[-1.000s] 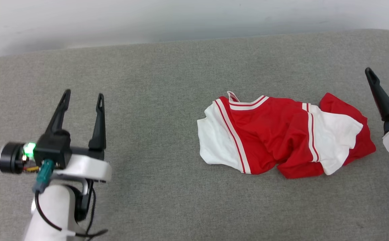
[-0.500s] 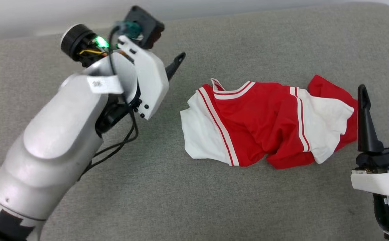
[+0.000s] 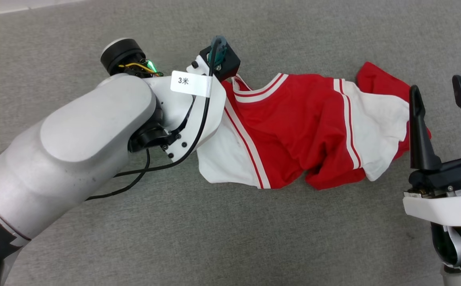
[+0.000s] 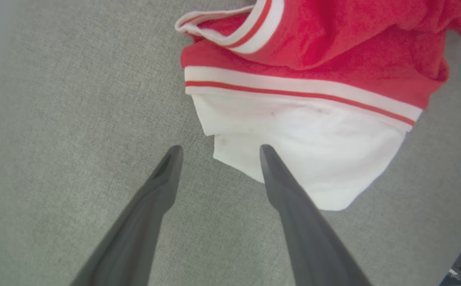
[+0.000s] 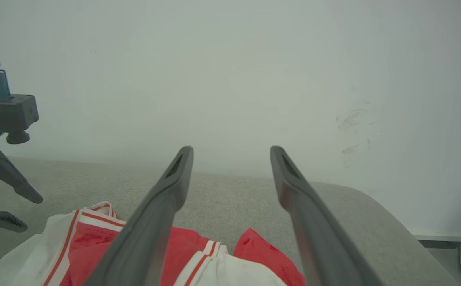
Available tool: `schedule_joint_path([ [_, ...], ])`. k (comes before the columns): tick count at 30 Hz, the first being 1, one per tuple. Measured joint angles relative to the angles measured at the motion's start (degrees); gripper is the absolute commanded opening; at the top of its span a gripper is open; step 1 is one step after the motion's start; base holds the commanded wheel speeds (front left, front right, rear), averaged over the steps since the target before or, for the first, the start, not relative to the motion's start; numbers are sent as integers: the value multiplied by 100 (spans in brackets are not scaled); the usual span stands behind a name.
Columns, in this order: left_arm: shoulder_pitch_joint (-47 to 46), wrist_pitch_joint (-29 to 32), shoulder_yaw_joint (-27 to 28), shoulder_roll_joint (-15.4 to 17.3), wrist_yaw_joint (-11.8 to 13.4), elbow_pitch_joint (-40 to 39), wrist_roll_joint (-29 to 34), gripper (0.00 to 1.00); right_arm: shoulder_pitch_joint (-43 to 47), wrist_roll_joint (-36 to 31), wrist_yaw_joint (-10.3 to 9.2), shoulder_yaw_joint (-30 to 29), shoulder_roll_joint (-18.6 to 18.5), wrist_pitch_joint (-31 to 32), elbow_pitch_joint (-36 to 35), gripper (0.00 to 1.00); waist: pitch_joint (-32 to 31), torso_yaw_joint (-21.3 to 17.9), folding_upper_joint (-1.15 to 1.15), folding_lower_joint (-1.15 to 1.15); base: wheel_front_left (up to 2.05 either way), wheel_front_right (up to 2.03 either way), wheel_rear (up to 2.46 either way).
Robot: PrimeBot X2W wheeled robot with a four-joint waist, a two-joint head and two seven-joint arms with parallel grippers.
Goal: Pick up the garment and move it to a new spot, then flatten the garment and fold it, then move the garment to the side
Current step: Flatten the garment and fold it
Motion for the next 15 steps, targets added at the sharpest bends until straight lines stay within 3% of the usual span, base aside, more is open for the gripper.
schedule_joint_path([
  [11, 314, 542, -183, 153, 8, -34, 104, 100, -200, -99, 0, 186, 105, 1, 43, 100, 349, -308, 0, 0, 0, 0, 0],
  [12, 334, 559, -168, 170, 9, -88, 144, 53, -207, -99, 0, 178, 109, 1, 47, 100, 361, -319, 0, 0, 0, 0, 0],
  [13, 355, 558, -164, 183, 11, -137, 194, 0, -207, -99, 0, 165, 109, 1, 64, 100, 357, -317, 0, 0, 0, 0, 0],
  [15, 402, 474, -188, 194, 13, -242, 290, 0, -207, -102, 0, 136, 107, 1, 90, 100, 325, -291, 0, 0, 0, 0, 0],
])
